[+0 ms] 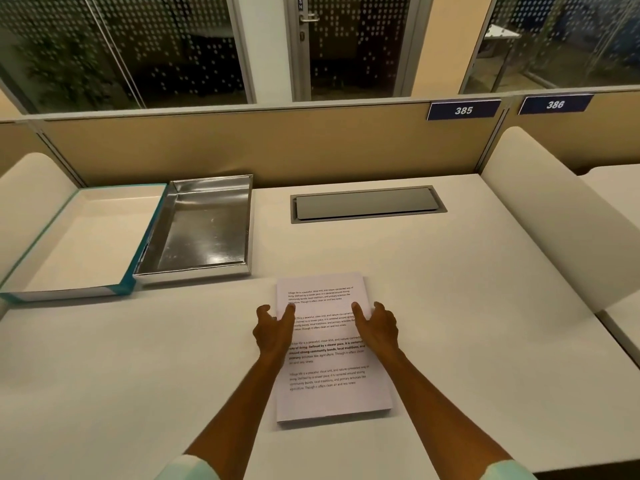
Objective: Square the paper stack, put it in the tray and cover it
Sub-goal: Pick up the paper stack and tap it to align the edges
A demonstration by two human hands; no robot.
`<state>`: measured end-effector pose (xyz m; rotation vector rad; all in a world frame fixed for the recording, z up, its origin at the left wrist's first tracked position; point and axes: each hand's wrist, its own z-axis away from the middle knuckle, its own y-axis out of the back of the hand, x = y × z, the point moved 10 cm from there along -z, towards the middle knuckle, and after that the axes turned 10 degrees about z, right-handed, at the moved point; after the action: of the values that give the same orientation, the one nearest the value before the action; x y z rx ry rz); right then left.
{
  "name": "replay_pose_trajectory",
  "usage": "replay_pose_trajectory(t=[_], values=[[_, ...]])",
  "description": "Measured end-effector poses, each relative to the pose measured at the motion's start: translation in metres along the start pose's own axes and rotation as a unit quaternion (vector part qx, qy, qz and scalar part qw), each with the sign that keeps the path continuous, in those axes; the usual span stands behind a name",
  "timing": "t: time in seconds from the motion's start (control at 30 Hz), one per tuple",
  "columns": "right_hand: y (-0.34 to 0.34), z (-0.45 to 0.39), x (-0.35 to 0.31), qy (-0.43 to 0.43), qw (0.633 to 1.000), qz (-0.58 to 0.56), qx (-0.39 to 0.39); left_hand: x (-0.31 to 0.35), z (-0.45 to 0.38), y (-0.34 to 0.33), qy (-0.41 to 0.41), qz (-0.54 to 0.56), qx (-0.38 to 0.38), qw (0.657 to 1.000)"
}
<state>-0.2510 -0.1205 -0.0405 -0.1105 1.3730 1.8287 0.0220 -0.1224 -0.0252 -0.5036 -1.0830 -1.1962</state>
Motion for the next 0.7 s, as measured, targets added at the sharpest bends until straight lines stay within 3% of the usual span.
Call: replay_pose_trajectory(t=[0.13,0.27,0.5,0.7], values=[[0.005,-0.007,0.001,-0.022,1.0,-0.005,-0.007,-0.01,-0.013,0.009,0.066,0.061,0.005,0.996],[0.005,-0.012,0.002,-0.049,0.997,-0.046,-0.027,-0.016,-0.021,0.0,0.123,0.088,-0.055,0.987],[0.006,-0.013,0.003,-0.088,0.992,-0.075,-0.044,0.006,-0.017,-0.007,0.089,-0.013,-0.057,0.994],[0.006,-0.008,0.001,-0.094,0.992,-0.065,-0.055,0.009,-0.021,-0.006,0.106,-0.019,-0.069,0.992]])
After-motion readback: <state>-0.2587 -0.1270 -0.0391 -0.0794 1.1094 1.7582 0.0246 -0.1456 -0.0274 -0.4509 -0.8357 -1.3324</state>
